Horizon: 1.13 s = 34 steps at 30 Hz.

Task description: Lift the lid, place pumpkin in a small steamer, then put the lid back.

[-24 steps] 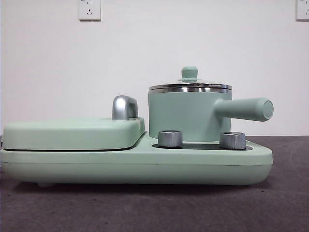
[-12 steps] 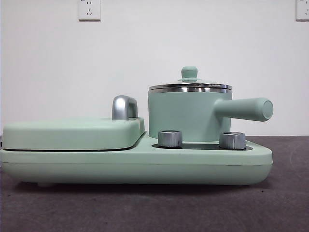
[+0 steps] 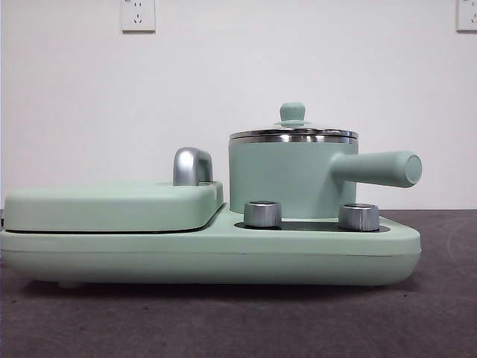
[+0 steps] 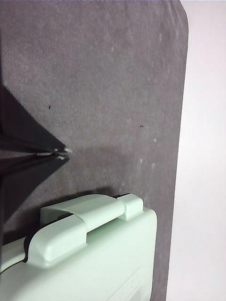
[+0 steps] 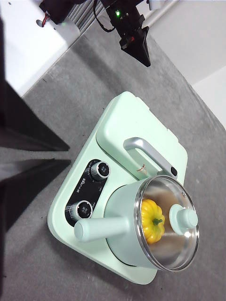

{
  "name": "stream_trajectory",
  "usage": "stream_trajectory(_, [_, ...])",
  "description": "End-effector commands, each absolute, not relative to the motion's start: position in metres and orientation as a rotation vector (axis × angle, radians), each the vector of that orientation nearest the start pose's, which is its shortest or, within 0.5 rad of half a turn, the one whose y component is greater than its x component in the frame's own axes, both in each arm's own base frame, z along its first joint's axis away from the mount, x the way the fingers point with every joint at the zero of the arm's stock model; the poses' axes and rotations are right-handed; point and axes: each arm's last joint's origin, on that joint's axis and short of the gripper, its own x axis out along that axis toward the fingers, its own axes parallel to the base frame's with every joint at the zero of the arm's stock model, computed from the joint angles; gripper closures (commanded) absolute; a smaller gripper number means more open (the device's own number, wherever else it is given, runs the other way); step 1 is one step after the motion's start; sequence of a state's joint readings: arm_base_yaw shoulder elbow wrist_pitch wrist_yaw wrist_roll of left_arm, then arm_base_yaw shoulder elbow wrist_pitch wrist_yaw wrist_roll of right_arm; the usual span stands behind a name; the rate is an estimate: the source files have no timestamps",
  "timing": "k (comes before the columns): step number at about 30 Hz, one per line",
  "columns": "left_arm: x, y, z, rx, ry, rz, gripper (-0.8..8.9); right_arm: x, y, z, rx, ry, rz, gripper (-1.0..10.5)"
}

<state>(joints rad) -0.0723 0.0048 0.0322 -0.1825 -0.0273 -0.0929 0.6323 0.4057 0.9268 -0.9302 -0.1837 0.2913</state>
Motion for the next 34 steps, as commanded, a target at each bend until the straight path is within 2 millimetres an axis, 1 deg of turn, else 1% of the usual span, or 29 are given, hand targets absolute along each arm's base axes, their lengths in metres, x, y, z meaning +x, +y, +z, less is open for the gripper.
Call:
stream_trajectory(1, [0.095, -0.006, 0.15, -0.07, 0.179, -0.034, 8.07, 0.036, 0.033, 0.346, 0.177, 0.509, 0.747, 9.2])
stream_trajectory(19, [0.095, -0.006, 0.15, -0.07, 0.179, -0.034, 8.07, 0.036, 0.033, 0.346, 0.177, 0.506, 0.748, 9.2])
stream_trajectory(23, [0.095, -0.006, 0.15, -0.07, 0.179, -0.035, 8.08, 0.036, 0.029, 0.34, 0.201, 0.477, 0.691, 9.2])
stream_trajectory(25, [0.095, -0.006, 0.15, -0.07, 0.179, -0.034, 8.07, 0.039, 0.027, 0.332, 0.23, 0.415, 0.638, 9.2])
stream_trajectory(28, [0.095, -0.006, 0.15, -0.071, 0.179, -0.035, 8.07, 0.05, 0.025, 0.312, 0.267, 0.244, 0.529, 9.2])
stream_trajectory(31, [0.095, -0.006, 0.15, -0.07, 0.179, -0.034, 8.07, 0.063, 0.021, 0.282, 0.253, 0.076, 0.4, 9.2])
stream_trajectory(32, [0.095, -0.006, 0.15, -0.07, 0.179, -0.035, 8.08, 0.068, 0.018, 0.269, 0.234, 0.029, 0.337, 9.2])
stream_trajectory(34, [0.095, -0.006, 0.15, -0.07, 0.179, -0.035, 8.07, 0.074, 0.014, 0.249, 0.205, -0.001, 0.244, 9.2])
